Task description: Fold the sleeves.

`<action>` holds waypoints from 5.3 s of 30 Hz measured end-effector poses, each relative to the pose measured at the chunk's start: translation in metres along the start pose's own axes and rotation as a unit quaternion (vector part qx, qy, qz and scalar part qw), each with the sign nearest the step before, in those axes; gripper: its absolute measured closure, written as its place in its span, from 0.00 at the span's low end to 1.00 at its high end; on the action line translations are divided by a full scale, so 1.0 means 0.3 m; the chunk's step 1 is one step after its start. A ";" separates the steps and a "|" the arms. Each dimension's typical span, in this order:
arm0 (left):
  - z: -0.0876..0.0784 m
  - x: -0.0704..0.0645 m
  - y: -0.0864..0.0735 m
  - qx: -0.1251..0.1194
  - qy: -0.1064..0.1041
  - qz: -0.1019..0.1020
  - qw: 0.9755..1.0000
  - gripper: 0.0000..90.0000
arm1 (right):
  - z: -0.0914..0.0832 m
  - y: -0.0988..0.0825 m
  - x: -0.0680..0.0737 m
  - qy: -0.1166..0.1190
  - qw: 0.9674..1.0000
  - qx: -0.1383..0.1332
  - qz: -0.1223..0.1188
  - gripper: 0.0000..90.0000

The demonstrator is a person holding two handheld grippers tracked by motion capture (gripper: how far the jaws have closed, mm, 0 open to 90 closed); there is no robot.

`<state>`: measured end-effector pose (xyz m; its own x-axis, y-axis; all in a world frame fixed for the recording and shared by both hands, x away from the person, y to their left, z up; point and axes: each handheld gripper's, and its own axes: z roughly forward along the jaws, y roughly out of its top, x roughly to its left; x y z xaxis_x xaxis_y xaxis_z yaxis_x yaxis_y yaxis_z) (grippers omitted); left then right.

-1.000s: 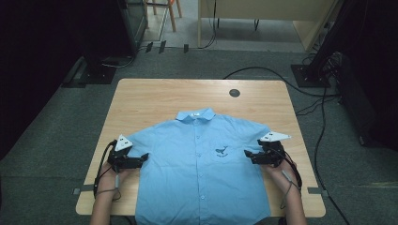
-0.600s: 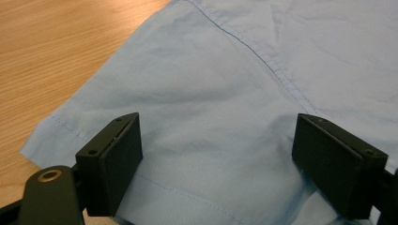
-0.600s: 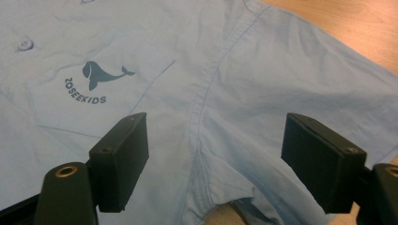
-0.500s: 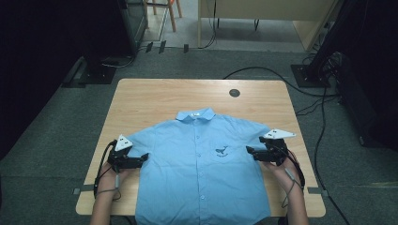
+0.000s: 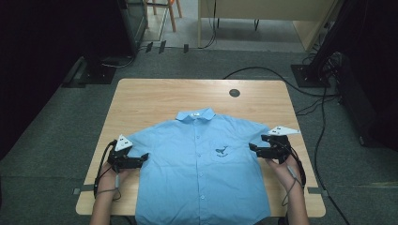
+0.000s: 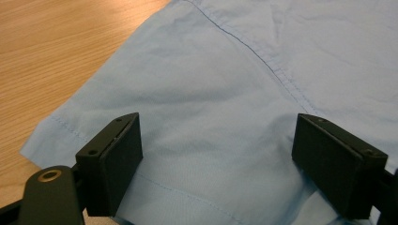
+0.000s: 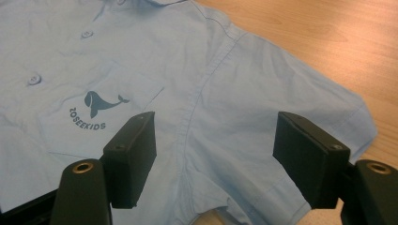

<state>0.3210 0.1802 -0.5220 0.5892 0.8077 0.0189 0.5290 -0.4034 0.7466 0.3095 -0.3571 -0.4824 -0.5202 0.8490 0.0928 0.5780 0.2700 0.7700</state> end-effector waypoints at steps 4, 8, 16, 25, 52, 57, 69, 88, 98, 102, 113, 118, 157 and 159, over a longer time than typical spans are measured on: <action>0.000 0.000 0.000 0.000 0.000 0.000 1.000 0.18 | -0.009 0.020 0.000 0.006 1.000 -0.009 0.002 0.33; 0.000 0.000 0.000 0.000 0.000 0.000 1.000 0.18 | -0.020 0.040 0.001 0.012 1.000 -0.005 -0.002 0.31; 0.000 0.000 0.000 0.000 0.000 0.000 1.000 0.18 | -0.028 0.077 0.000 0.008 1.000 -0.002 -0.011 0.31; 0.000 -0.002 0.000 -0.001 -0.001 0.001 1.000 0.18 | -0.034 0.107 -0.013 0.010 1.000 -0.008 -0.019 0.31; -0.002 -0.007 0.000 -0.004 0.004 -0.003 1.000 0.24 | 0.037 0.120 -0.137 -0.016 1.000 -0.026 0.001 0.31; -0.002 -0.007 0.000 -0.004 0.004 -0.003 1.000 0.24 | 0.043 0.114 -0.147 -0.017 1.000 -0.026 0.006 0.34; -0.002 -0.007 0.000 -0.004 0.005 -0.003 1.000 0.24 | 0.102 0.059 -0.213 -0.043 0.998 -0.026 0.031 0.35; -0.002 -0.008 0.000 -0.004 0.006 -0.004 1.000 0.24 | 0.143 0.018 -0.264 -0.074 0.996 -0.020 0.049 0.39; -0.002 -0.009 -0.001 -0.004 0.006 -0.004 1.000 0.24 | 0.182 0.003 -0.268 -0.106 0.994 0.009 0.039 0.43; -0.002 -0.009 -0.001 -0.004 0.006 -0.004 1.000 0.24 | 0.185 0.002 -0.270 -0.104 0.994 0.006 0.043 0.44; -0.002 -0.010 -0.001 -0.004 0.007 -0.005 1.000 0.24 | 0.186 -0.001 -0.247 -0.089 0.996 -0.006 0.031 0.82; -0.002 -0.009 -0.001 -0.004 0.007 -0.005 1.000 0.24 | 0.188 0.003 -0.235 -0.086 0.995 -0.003 0.045 0.95; -0.002 -0.009 -0.001 -0.004 0.007 -0.005 1.000 0.24 | 0.087 0.108 -0.088 -0.047 0.998 -0.035 0.016 0.97; -0.002 -0.009 -0.001 -0.004 0.007 -0.005 1.000 0.24 | 0.086 0.111 -0.084 -0.045 0.998 -0.037 0.014 0.97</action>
<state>0.3188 0.1783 -0.5217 0.5751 0.8178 0.0199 0.5301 -0.3911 0.7524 0.3581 -0.3577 -0.4754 -0.4443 0.8938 0.0606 0.5425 0.2146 0.8122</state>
